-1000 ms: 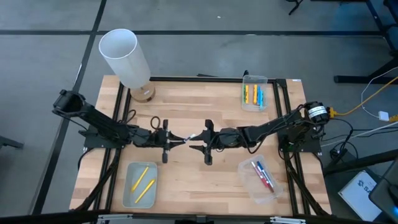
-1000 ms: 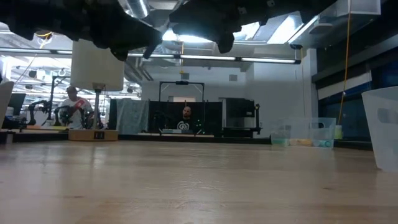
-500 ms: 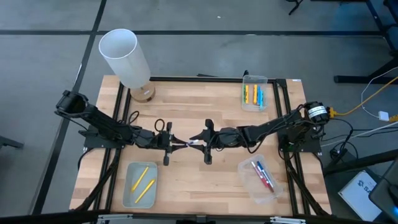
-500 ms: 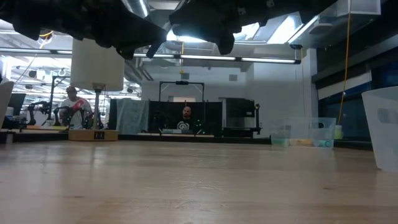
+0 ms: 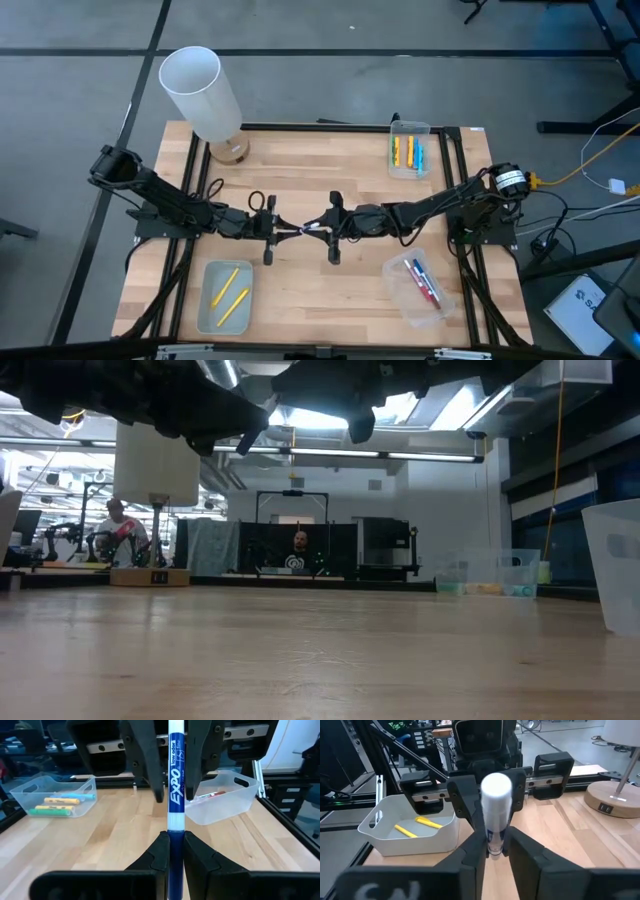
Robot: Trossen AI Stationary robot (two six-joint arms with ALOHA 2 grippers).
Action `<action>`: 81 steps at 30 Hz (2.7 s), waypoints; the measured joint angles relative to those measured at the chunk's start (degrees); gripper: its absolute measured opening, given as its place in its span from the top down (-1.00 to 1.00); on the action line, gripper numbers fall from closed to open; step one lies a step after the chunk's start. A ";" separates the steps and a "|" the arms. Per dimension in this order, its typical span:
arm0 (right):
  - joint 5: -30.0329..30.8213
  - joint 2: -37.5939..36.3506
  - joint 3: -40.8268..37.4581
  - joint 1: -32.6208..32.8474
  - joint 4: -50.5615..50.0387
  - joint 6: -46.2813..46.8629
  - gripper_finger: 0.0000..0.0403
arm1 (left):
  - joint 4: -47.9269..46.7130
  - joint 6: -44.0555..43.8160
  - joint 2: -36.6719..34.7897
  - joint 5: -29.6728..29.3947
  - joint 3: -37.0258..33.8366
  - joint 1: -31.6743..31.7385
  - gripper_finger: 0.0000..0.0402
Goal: Pick & Place Markers
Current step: Put the dark blue marker pen into the bottom transparent bin
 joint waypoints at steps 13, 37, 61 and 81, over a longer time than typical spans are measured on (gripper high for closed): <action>-1.24 -0.02 0.00 -0.07 -0.17 -0.02 0.81 | -0.62 -2.01 -0.02 -0.54 0.00 -0.01 0.84; -3.72 -0.02 0.00 -0.37 -2.72 2.12 0.81 | -1.42 -5.03 -0.02 -1.31 0.04 -0.01 0.04; -6.40 -2.38 0.07 -1.09 -6.90 12.61 0.81 | -14.33 5.21 -13.37 -2.97 -0.02 -3.87 0.00; -3.54 -17.46 0.07 -0.02 -30.02 26.98 0.81 | -33.62 -1.55 -29.47 -3.02 -0.02 -4.77 -0.01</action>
